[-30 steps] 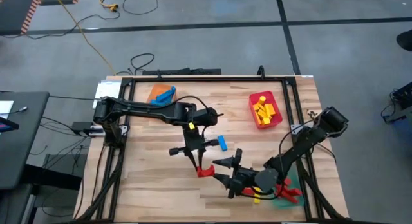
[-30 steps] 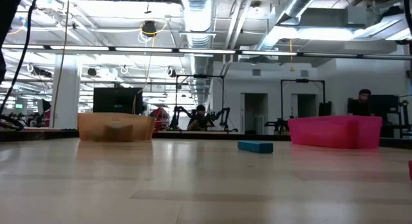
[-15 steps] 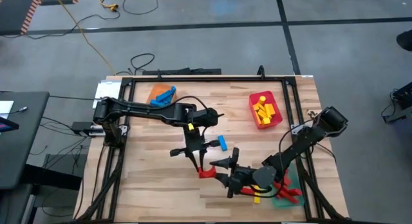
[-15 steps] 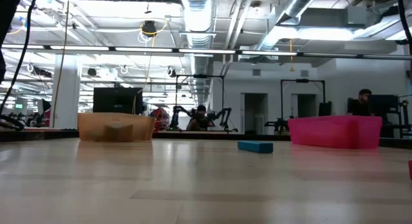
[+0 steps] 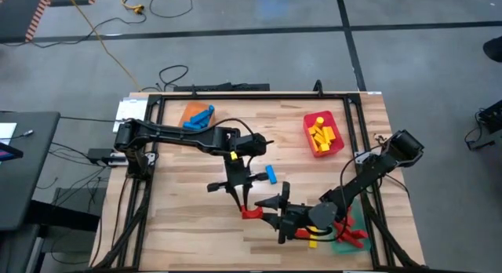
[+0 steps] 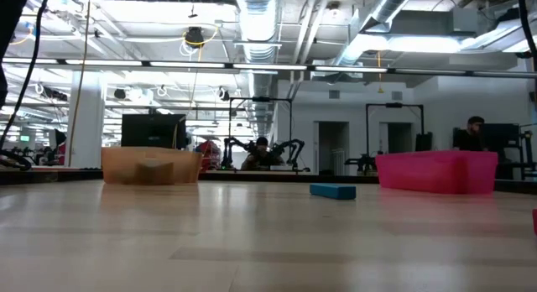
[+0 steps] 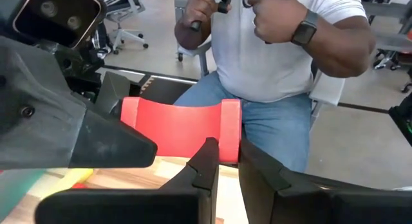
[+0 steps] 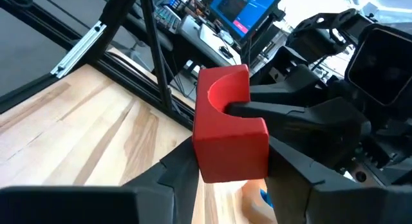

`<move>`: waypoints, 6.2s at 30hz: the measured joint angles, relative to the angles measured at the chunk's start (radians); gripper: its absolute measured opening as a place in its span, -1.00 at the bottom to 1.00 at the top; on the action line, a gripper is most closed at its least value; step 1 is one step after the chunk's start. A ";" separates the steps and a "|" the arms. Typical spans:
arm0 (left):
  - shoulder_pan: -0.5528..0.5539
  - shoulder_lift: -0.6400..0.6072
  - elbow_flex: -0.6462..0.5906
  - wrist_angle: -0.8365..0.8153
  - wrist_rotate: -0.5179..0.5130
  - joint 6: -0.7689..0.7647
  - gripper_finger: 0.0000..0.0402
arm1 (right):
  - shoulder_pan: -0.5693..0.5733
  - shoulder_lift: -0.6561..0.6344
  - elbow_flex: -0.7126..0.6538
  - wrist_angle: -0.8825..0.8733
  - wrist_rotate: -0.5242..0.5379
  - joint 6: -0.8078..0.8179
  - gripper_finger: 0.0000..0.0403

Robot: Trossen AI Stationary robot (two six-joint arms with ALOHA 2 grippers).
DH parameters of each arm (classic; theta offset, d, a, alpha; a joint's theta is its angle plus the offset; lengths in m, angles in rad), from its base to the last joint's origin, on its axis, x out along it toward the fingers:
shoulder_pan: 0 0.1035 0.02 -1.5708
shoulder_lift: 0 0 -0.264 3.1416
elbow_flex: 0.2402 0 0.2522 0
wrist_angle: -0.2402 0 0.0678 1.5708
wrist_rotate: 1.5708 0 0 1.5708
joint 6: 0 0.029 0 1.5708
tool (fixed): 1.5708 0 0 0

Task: Sort blocks
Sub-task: Put the red arch block into the green bin, then put the yellow rectangle block into the red bin

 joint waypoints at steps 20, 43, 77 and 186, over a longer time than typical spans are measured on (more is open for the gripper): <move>0.012 0.001 0.000 -0.006 -0.041 -0.111 -0.63 | 0.031 0.000 0.000 -0.011 0.087 0.031 -0.34; 0.075 -0.109 0.033 -0.254 -0.274 -0.206 0.17 | 0.216 -0.191 0.001 -0.813 0.376 0.819 -0.35; -0.106 -0.103 -0.514 0.467 -0.444 -0.472 0.17 | 0.501 -0.523 0.000 -1.762 -0.580 2.340 -0.35; -0.198 -0.098 -0.517 0.580 -0.615 -0.409 0.17 | 0.040 0.087 0.278 -1.671 -0.850 1.193 0.31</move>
